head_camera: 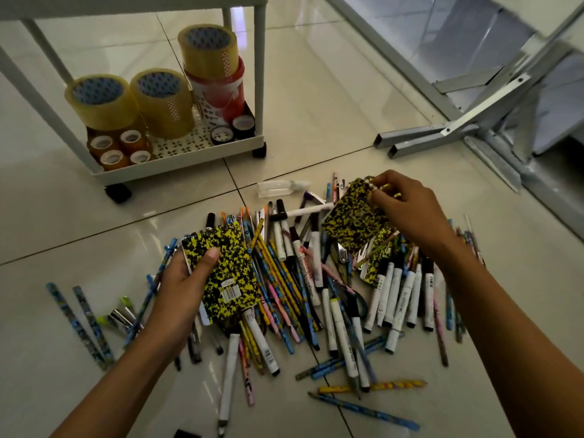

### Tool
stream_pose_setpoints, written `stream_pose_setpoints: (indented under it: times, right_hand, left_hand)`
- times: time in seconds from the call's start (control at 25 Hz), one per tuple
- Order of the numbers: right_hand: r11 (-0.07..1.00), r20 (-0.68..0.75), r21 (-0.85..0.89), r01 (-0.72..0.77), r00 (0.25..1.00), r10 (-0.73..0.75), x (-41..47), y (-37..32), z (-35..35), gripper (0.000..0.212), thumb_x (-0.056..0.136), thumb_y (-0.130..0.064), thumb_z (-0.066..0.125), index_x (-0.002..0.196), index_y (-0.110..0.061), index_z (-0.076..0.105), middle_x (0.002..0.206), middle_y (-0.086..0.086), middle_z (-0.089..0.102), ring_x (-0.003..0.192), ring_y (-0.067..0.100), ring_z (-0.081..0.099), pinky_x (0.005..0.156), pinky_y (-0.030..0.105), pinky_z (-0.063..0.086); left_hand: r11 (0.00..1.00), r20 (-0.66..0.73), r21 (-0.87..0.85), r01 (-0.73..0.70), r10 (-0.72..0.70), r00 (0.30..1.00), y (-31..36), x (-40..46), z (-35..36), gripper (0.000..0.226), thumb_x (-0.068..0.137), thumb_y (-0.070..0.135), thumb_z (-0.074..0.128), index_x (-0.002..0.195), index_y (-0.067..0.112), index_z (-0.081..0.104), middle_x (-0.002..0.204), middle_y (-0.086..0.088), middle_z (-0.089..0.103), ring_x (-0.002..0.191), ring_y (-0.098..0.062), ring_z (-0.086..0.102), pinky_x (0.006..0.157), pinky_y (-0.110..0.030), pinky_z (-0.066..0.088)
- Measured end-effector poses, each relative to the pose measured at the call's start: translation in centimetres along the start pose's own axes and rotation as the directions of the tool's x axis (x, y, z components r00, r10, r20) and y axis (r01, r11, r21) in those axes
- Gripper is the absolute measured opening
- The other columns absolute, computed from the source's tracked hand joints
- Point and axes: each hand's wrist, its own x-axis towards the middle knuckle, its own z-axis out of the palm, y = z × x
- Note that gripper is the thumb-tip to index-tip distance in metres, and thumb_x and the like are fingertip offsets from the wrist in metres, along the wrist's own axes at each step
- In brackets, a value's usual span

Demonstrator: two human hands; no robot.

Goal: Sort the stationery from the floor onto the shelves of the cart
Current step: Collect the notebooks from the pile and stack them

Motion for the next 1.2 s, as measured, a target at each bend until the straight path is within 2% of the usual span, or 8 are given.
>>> stream_pose_setpoints:
  times: [0.16,0.32,0.44,0.6,0.8,0.92,1.04,1.2]
  right_hand:
    - [0.980,-0.062,0.186,0.066,0.997,-0.056,-1.4,-1.2,-0.8,0.014,0.090,-0.020,0.057,0.101,-0.019,0.067,0.091,0.000,0.069,0.083,0.014,0.063,0.075,0.035,0.049]
    - [0.857,0.258,0.503,-0.116,0.966,-0.020,-2.6,-2.4,0.6,0.016,0.089,-0.012,0.061,0.103,-0.017,0.065,0.096,0.000,0.070,0.079,0.005,0.065,0.070,0.021,0.050]
    - [0.806,0.403,0.545,-0.230,0.915,-0.011,-3.2,-2.2,3.4,0.017,0.089,-0.012,0.064,0.105,-0.016,0.062,0.100,0.002,0.072,0.084,0.008,0.068,0.066,0.017,0.051]
    - [0.892,0.301,0.429,-0.139,0.953,0.004,-1.4,0.3,3.7,0.017,0.092,-0.031,0.061,0.101,-0.018,0.066,0.099,-0.003,0.069,0.090,0.011,0.066,0.071,0.023,0.052]
    - [0.969,-0.185,-0.104,-0.225,0.961,0.204,6.9,10.2,-0.4,0.023,0.093,-0.023,0.056,0.110,-0.011,0.066,0.112,0.009,0.067,0.101,0.026,0.061,0.088,0.035,0.048]
    - [0.886,-0.136,-0.276,-0.371,0.928,0.346,10.8,15.2,-1.4,0.043,0.092,-0.034,0.058,0.124,-0.004,0.057,0.125,0.020,0.059,0.115,0.036,0.054,0.094,0.038,0.044]
    - [0.852,-0.061,-0.306,-0.424,0.902,0.427,12.2,16.6,-0.7,0.057,0.081,-0.051,0.068,0.115,-0.006,0.060,0.122,0.020,0.059,0.112,0.037,0.055,0.087,0.039,0.046]
    - [0.882,0.055,-0.049,-0.468,0.881,0.470,13.0,16.4,-0.9,0.052,0.071,-0.040,0.080,0.110,-0.011,0.061,0.115,0.013,0.060,0.108,0.030,0.056,0.092,0.042,0.048]
  left_hand:
    - [0.999,0.035,0.051,0.014,-0.016,0.999,0.9,1.1,1.7,0.023,0.093,0.045,0.048,0.113,0.033,0.051,0.122,0.014,0.054,0.123,-0.012,0.045,0.102,-0.032,0.032]
    - [0.994,0.151,-0.018,0.109,-0.105,0.983,0.9,1.6,3.8,0.087,0.069,0.079,0.056,0.142,0.036,0.036,0.148,0.008,0.042,0.136,-0.018,0.040,0.111,-0.049,0.030]
    - [0.992,0.310,0.023,0.128,-0.129,0.942,0.7,1.1,6.6,0.082,0.063,0.077,0.064,0.133,0.037,0.047,0.134,0.010,0.058,0.121,-0.014,0.057,0.103,-0.045,0.044]
    - [0.994,0.333,0.059,0.098,-0.112,0.936,0.0,1.1,8.5,0.058,0.077,0.039,0.070,0.130,0.026,0.051,0.120,0.004,0.067,0.107,-0.018,0.066,0.092,-0.045,0.053]
    - [0.986,0.285,0.023,0.163,-0.162,0.945,-0.3,2.6,8.9,0.056,0.075,0.038,0.070,0.128,0.030,0.053,0.120,0.005,0.068,0.106,-0.018,0.066,0.095,-0.048,0.050]
    - [0.985,0.267,0.030,0.171,-0.173,0.948,-0.4,3.5,9.5,0.073,0.062,0.058,0.080,0.126,0.037,0.054,0.123,0.006,0.066,0.111,-0.021,0.064,0.098,-0.053,0.046]
    - [0.981,0.260,0.031,0.189,-0.191,0.947,-0.7,4.1,10.0,0.077,0.050,0.063,0.078,0.121,0.041,0.057,0.120,0.007,0.067,0.110,-0.023,0.064,0.097,-0.055,0.046]
    - [0.979,0.252,0.027,0.203,-0.203,0.946,-1.0,4.9,10.0,0.067,0.058,0.060,0.079,0.119,0.041,0.057,0.120,0.010,0.066,0.112,-0.021,0.063,0.098,-0.054,0.045]
